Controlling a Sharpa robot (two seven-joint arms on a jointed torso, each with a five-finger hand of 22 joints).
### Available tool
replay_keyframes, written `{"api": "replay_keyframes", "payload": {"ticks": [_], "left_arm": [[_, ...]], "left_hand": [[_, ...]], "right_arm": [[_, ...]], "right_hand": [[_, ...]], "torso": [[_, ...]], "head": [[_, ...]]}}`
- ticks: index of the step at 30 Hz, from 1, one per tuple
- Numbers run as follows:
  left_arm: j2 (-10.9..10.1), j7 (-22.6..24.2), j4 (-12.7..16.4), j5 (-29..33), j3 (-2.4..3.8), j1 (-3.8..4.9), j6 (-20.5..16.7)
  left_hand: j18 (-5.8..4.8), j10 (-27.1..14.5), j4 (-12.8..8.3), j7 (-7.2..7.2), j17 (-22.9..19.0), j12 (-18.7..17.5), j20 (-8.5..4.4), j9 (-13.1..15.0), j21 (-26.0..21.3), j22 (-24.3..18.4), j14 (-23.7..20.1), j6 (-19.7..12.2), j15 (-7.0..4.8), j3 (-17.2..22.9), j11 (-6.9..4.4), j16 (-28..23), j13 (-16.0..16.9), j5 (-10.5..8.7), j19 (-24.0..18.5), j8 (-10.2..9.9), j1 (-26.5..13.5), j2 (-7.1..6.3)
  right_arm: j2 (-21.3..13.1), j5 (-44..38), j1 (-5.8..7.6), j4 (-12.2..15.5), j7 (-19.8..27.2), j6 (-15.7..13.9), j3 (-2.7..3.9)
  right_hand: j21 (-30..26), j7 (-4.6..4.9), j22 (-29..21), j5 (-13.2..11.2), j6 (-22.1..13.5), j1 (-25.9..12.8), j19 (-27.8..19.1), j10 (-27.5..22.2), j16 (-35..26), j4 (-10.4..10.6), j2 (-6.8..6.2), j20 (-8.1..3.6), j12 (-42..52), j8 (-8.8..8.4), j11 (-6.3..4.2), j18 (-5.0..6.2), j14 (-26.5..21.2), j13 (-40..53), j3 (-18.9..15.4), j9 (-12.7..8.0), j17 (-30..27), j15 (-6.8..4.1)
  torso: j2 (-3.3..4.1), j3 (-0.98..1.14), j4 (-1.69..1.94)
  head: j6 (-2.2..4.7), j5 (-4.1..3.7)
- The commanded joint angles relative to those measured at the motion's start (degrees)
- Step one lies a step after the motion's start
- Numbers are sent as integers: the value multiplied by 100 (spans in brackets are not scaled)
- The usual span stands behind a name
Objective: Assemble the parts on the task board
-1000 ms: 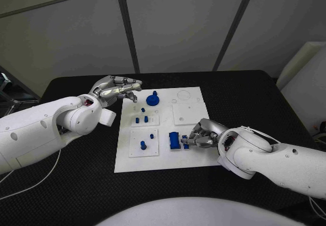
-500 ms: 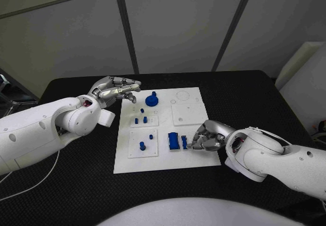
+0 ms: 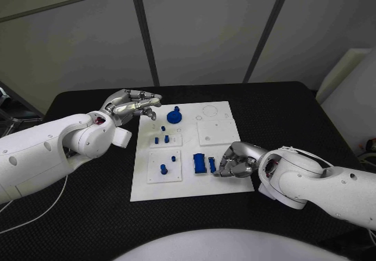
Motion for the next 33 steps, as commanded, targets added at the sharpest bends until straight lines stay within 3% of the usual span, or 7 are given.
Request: {"api": "replay_keyframes", "payload": {"ticks": [1,13,21,30,33], "left_arm": [[11,23,2,12,0,7,71],[23,18,-8,12,-4,7,74],[29,16,-12,12,-7,6,77],[22,12,-4,12,-8,6,75],[18,10,-1,12,-8,6,78]], "left_hand": [[-63,-25,13,-11,-8,36,24,-3,-35,-5,-29,-40,1,-36,5,-17,8,-6,11,17,-2,43],[-63,-32,16,-10,-10,42,25,-2,-43,-12,-32,-44,3,-40,6,-20,10,-4,12,18,1,52],[-61,-39,0,-12,-12,49,24,-1,-49,-18,-35,-46,0,-30,3,-22,12,1,15,22,33,66],[-60,-41,-6,-12,-12,52,23,-1,-51,-20,-36,-47,-1,-26,2,-23,12,2,16,23,45,72],[-60,-42,-9,-12,-13,54,23,-1,-52,-21,-37,-47,-1,-23,2,-24,13,2,17,24,52,76]], "right_arm": [[49,-6,6,-56,22,87,0],[179,-16,6,-193,-52,-116,2],[233,-47,6,-300,-100,-91,2],[302,-198,7,-412,-135,-59,3],[325,-217,7,-445,-129,-56,3]], "right_hand": [[-18,-12,402,-5,-20,-23,129,-32,-15,34,83,-4,-18,-24,23,-92,435,9,-40,11,705,18],[0,-25,431,179,10,-204,143,-5,-1,145,323,-5,22,-22,15,-97,443,44,-203,31,729,12],[0,-41,433,201,12,-123,144,-1,2,90,372,-9,30,-20,2,-96,444,53,-220,40,734,4],[-5,-59,432,-73,10,368,141,-3,-2,-121,384,-26,30,-12,-17,-95,443,63,-205,65,731,-13],[-7,-65,432,-287,17,556,141,-2,-3,-216,407,-32,31,-5,-23,-95,443,68,-193,76,731,-20]], "torso": [[12,1,2],[11,1,3],[4,-5,-1],[1,-3,0],[-5,-5,-6]], "head": [[-10,19],[-45,33],[-58,42],[-59,47],[-57,48]]}}
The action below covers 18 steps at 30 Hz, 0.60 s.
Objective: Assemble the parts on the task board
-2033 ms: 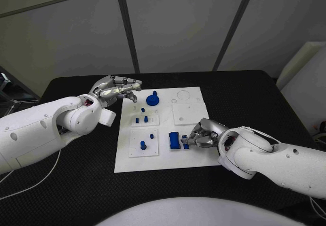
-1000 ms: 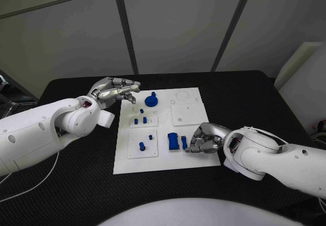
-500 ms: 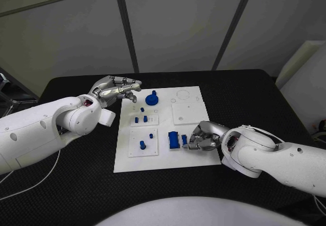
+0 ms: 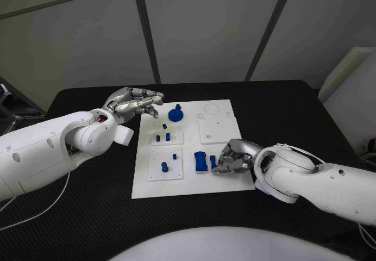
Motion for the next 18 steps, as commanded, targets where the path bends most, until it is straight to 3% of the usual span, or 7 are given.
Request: {"api": "replay_keyframes", "payload": {"ticks": [1,12,18], "left_arm": [[-1,13,8,12,2,8,67],[-23,2,19,12,2,8,68],[-42,-14,29,12,1,8,71]], "left_hand": [[-59,-43,-25,-12,-9,31,23,-1,-29,-9,-37,-47,-1,-7,3,-24,9,2,17,24,7,31],[-59,-43,-25,-12,-9,31,23,-1,-29,-9,-37,-47,-1,-7,3,-24,9,2,17,24,7,31],[-59,-45,-31,-11,-9,34,22,0,-30,-10,-38,-48,-2,-5,3,-24,9,3,19,25,17,34]], "right_arm": [[13,-155,9,-82,-73,-24,3],[23,-167,10,-59,101,104,4],[-133,-145,9,123,162,143,3]], "right_hand": [[-8,-34,432,-213,-18,199,140,8,-3,-74,84,-33,23,-26,-33,-95,443,-28,7,3,731,-21],[-22,-11,420,-432,-25,227,132,2,-10,-106,-21,-23,11,-28,-15,-92,441,-31,-105,13,723,-7],[-97,19,330,-418,-58,95,87,-48,-69,-37,-179,-7,-91,-41,13,-71,421,-99,-267,17,638,15]], "torso": [[-7,-3,-5],[-5,1,-9],[-6,1,-5]], "head": [[-1,2],[20,10],[32,9]]}}
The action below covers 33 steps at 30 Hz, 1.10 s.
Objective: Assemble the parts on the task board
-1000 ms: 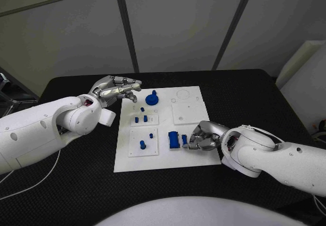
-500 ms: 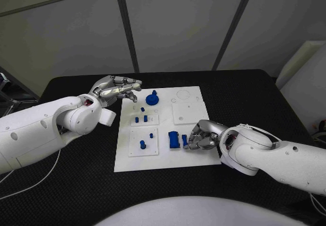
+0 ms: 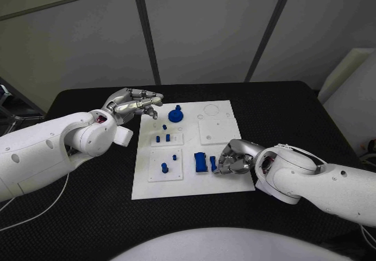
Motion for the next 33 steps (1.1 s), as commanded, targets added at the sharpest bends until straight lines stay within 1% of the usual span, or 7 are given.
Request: {"api": "replay_keyframes", "payload": {"ticks": [1,12,19,23,27,31,33], "left_arm": [[-12,-4,19,12,2,8,66],[-26,2,20,12,-2,7,54],[-31,73,16,12,-6,5,2],[-11,228,-56,45,-7,-7,-73],[79,454,-239,223,-7,-18,-276],[228,711,-500,516,-7,-33,-616],[358,865,-694,706,-6,-43,-847]], "left_hand": [[-59,-45,-31,-11,-5,34,22,0,-30,-5,-38,-48,-2,-5,3,-24,5,3,19,25,17,34],[-59,-47,-34,-11,-5,35,21,0,-31,-6,-38,-49,-3,-5,3,-25,5,2,19,25,21,34],[-62,-57,-25,-6,-7,40,24,-1,-37,-11,-41,-56,3,-22,11,-26,5,-3,21,26,3,24],[-72,-95,110,-20,-60,74,62,3,-159,-95,-171,-72,43,-216,9,-149,16,-7,-70,41,-213,-77],[-71,-212,244,-42,-297,38,139,10,-539,-390,-457,-76,101,-465,45,-673,-19,-9,-325,82,-299,-91],[-53,-148,358,-44,-924,-299,356,-4,-1383,-1171,-526,-126,252,-758,101,-2161,-274,-11,-807,46,-147,24],[-51,-68,417,-96,-1175,-577,481,-13,-1848,-1657,-526,-152,368,-890,174,-2934,-432,-7,-1100,-37,-60,97]], "right_arm": [[-100,-38,2,123,64,97,-1],[-550,409,13,532,408,-62,4],[-644,1911,216,137,1567,-336,7],[-495,3612,398,-491,2545,-392,8],[-191,4885,501,-1183,3344,-385,11],[308,5516,571,-2033,3948,-316,40],[686,5687,590,-2609,4252,-314,153]], "right_hand": [[-78,26,296,15,-70,-134,70,-61,-70,30,-197,-1,-114,-43,13,-63,413,-130,-102,7,602,21],[-307,75,28,106,-180,-277,-61,-206,-238,205,-319,34,-396,-85,59,0,359,-323,-299,10,376,59],[-1173,213,-963,385,-532,-28,-530,-796,-863,219,-142,111,-1565,-268,176,215,158,-1177,-283,-46,-404,152],[-1947,318,-1796,475,-759,420,-870,-1490,-1628,38,34,163,-3128,-465,254,380,-39,-2398,-187,-140,-1285,208],[-3893,475,-3680,331,-827,865,-1880,-1815,-3883,-41,197,295,-4189,-710,400,688,-934,-3368,-50,-344,-3492,380],[-5121,623,-4498,96,-778,1270,-2441,-2029,-5476,-30,265,580,-5366,-1044,674,675,-1691,-4716,99,-680,-4406,649],[-5758,673,-4901,20,-780,1353,-2894,-2074,-6221,17,300,763,-5678,-1197,799,608,-2241,-5185,155,-830,-4843,879]], "torso": [[-4,0,1],[-9,1,0],[-35,-12,0],[-121,-45,-6],[-253,-89,-11],[-398,-127,-47],[-460,-146,-59]], "head": [[12,2],[60,-13],[106,-29],[191,-36],[297,-18],[428,2],[515,1]]}}
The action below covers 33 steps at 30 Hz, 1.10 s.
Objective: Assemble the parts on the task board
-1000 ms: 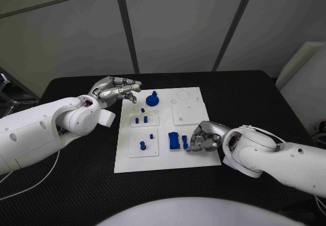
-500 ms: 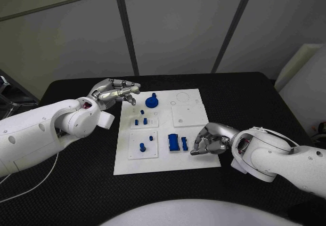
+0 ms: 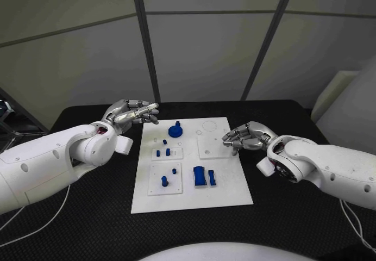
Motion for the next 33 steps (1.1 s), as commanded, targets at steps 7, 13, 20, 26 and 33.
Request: {"api": "replay_keyframes", "payload": {"ticks": [7,13,20,26,33], "left_arm": [[640,836,-825,882,10,-25,-1253],[954,961,-1187,988,13,-68,-1541],[973,719,-1144,798,-10,-83,-1319],[822,856,-622,796,-127,-100,-1782],[507,1141,463,791,-370,-136,-2746]], "left_hand": [[-85,-456,107,-349,-886,-1126,471,-38,-763,-1399,-795,-504,405,-492,219,-2146,-246,1,-1260,-481,128,235],[-123,-629,100,-279,-1275,-1548,496,-38,-741,-1951,-912,-596,448,-821,111,-2635,-252,6,-1544,-483,124,379],[-582,-2461,-179,-529,-1720,-1964,-115,-406,-1107,-2840,-2577,-2385,99,-1086,-222,-3042,-608,-327,-2840,-843,-2785,582],[-582,-3182,-633,-971,-1720,-1964,-353,-406,-1107,-3177,-3238,-3097,-42,-1086,-350,-3042,-608,-463,-3357,-843,-3937,582],[-586,-3798,-633,-971,-1720,-1964,-560,-406,-1107,-3465,-3798,-3704,-521,-1086,-783,-3042,-608,-922,-3794,-843,-4915,582]], "right_arm": [[1163,1393,56,-1833,1819,-97,283],[1592,1483,57,-2353,2073,-68,363],[1612,1340,58,-2294,1734,-126,342],[1429,1744,126,-1771,1887,-599,181],[1018,2647,279,-605,2228,-1653,-179]], "right_hand": [[-1795,193,-1281,-125,-134,-110,-833,-283,-1950,-57,32,663,-916,-340,419,0,-1199,-1432,79,-633,-1509,654],[-2211,200,-1771,-113,-39,-339,-418,-175,-2290,-372,119,700,-958,-339,410,79,-642,-2029,138,-1045,-2128,614],[-2439,-172,-2228,-471,-2045,-3551,-2188,-2295,-2812,-774,-147,138,-1316,-700,56,-296,-2572,-2591,711,-1405,-2501,288],[-2854,-325,-2381,-623,-2863,-4822,-3014,-3163,-2812,-907,-147,-60,-1316,-700,-75,-393,-3477,-2591,711,-1876,-2978,-174],[-2854,-458,-2894,-1132,-3546,-5881,-3702,-3884,-2812,-1315,-147,-226,-1316,-700,-518,-518,-4232,-2591,711,-1876,-2978,-174]], "torso": [[-256,-52,-28],[-251,-33,-15],[-248,-21,-15],[-290,52,38],[-322,109,79]], "head": [[292,60],[402,119],[440,125],[696,160],[893,188]]}}
